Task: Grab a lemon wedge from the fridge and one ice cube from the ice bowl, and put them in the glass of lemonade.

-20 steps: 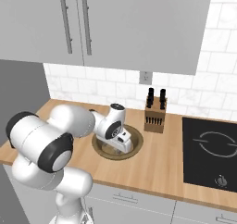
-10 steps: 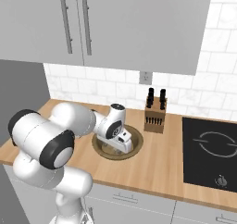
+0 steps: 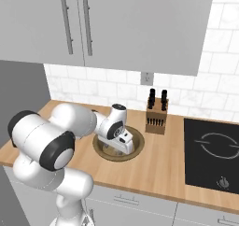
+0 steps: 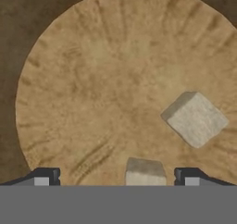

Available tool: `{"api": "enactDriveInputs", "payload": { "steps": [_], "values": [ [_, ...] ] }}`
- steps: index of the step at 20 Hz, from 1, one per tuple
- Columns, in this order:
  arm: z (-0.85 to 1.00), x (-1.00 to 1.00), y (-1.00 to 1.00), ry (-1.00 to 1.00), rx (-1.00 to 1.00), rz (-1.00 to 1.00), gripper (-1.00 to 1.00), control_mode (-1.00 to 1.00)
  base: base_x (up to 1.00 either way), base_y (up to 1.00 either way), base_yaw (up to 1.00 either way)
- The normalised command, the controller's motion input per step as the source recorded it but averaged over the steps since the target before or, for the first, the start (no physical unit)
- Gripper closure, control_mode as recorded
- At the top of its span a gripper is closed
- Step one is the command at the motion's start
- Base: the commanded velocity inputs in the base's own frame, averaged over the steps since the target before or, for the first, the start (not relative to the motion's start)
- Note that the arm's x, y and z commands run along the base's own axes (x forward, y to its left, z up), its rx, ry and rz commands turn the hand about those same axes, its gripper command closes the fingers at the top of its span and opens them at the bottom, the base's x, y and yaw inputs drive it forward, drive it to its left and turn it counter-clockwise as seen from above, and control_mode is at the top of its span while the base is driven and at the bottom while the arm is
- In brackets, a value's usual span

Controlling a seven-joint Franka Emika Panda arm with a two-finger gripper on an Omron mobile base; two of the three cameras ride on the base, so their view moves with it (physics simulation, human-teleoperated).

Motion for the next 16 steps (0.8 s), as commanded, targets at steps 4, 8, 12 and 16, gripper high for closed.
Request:
{"api": "enactDriveInputs", "payload": {
  "steps": [4, 8, 12, 16],
  "values": [
    [0.0, -0.02, 0.0, 0.0, 0.0, 0.0, -1.0, -1.0, 0.0, 0.0, 0.0],
    [-0.13, 0.0, 0.0, 0.01, 0.0, 0.0, -1.0, -1.0, 0.0, 0.0, 0.0],
    [-0.02, 0.0, 0.0, 0.02, 0.0, 0.0, -1.0, -1.0, 0.0, 0.0, 0.0],
    [0.0, 0.0, 0.0, 0.0, 0.0, 0.0, 1.0, -1.0, 0.0, 0.0, 0.0]
  ]
}}
